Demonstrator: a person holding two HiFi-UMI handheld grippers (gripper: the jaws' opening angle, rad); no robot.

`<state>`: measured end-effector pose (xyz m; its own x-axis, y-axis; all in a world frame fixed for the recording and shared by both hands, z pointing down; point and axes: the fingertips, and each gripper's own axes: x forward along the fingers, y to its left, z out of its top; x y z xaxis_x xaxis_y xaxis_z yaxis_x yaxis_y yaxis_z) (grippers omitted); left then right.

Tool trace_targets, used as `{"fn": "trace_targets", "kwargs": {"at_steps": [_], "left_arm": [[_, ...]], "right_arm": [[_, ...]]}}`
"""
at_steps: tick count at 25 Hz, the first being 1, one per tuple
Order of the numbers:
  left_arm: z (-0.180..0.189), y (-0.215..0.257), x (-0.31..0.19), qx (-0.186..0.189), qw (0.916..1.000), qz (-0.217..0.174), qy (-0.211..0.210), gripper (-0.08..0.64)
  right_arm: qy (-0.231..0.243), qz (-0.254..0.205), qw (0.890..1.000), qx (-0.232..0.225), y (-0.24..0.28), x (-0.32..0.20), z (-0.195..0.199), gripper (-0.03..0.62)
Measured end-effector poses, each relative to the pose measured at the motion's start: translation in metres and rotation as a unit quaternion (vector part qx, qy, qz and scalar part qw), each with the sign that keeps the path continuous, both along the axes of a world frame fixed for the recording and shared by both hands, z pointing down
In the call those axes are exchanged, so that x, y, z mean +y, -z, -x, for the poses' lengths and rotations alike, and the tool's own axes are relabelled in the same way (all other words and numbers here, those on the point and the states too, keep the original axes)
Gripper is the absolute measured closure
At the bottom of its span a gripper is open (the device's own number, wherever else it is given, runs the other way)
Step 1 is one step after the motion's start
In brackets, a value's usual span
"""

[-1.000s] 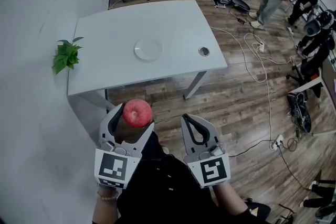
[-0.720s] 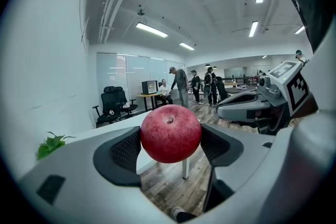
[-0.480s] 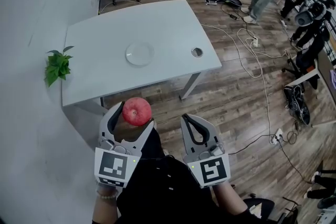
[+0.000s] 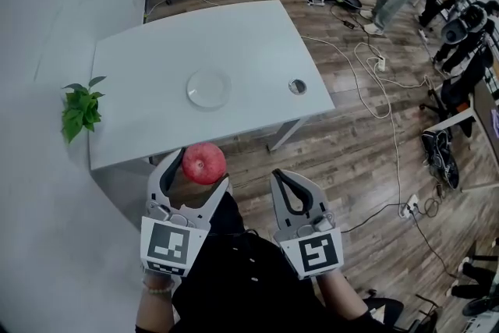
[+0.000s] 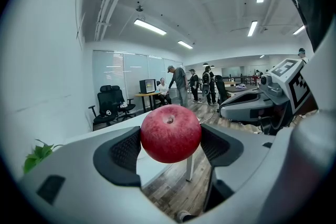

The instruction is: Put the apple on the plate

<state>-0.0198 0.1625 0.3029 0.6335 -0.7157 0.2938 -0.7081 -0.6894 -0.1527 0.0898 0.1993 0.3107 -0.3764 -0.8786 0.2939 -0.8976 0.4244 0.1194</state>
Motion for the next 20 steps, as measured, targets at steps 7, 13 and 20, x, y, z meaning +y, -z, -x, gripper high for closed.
{"fn": "trace_targets", "kwargs": {"at_steps": [7,13,20], "left_arm": [[0.005,0.0,-0.045,0.002,1.0,0.006,0.003,0.196],[0.01,0.002,-0.086,-0.002,1.0,0.007,0.0,0.196],[0.013,0.001,-0.134,-0.004,1.0,0.007,-0.005,0.196]], "right_arm": [[0.002,0.006,1.0,0.005,0.003,-0.043,0.004,0.551],[0.002,0.002,1.0,0.009,0.01,-0.083,0.011,0.551],[-0.001,-0.001,1.0,0.016,0.015,-0.128,0.015,0.551]]}}
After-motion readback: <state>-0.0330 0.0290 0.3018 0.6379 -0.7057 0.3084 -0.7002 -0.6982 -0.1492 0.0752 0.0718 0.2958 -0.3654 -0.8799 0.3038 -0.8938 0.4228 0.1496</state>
